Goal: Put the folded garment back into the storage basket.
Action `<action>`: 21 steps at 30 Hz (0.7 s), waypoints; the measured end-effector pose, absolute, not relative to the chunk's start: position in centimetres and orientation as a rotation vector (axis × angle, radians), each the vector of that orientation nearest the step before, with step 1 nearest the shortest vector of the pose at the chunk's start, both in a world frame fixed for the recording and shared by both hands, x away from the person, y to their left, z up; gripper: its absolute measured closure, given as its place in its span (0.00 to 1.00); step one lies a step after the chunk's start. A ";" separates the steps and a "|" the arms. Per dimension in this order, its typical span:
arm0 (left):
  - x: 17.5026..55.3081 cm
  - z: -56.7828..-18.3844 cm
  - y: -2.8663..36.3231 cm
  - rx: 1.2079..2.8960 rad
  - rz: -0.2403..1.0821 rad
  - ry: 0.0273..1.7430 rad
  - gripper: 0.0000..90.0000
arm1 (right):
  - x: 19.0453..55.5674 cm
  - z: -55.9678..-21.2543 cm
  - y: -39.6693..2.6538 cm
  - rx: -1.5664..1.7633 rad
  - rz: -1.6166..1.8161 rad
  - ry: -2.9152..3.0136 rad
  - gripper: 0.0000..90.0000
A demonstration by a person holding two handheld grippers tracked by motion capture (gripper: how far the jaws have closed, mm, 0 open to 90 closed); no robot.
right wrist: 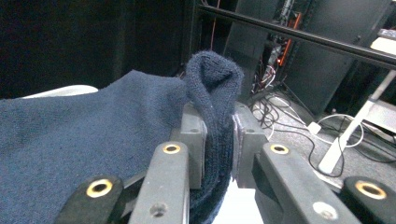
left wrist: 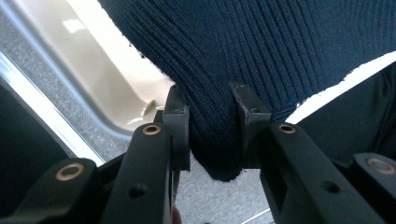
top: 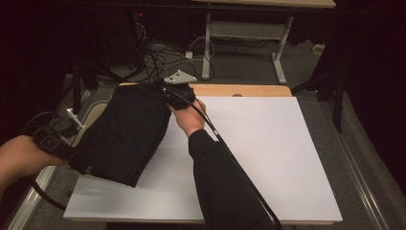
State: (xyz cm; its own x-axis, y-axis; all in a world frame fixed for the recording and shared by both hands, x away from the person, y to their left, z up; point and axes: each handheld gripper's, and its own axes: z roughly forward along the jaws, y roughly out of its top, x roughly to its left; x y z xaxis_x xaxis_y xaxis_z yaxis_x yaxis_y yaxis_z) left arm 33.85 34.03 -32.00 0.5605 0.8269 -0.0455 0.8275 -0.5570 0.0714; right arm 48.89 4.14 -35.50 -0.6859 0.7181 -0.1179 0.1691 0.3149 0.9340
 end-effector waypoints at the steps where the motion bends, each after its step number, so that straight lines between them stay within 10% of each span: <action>1: 33.8 -32.0 34.4 2.693 -0.007 1.443 0.76 | 49.1 -35.5 4.6 0.778 1.373 2.061 0.88; 21: 32.8 -34.2 39.5 2.630 -0.057 1.543 0.76 | 51.9 -39.5 11.6 0.767 1.309 2.196 0.87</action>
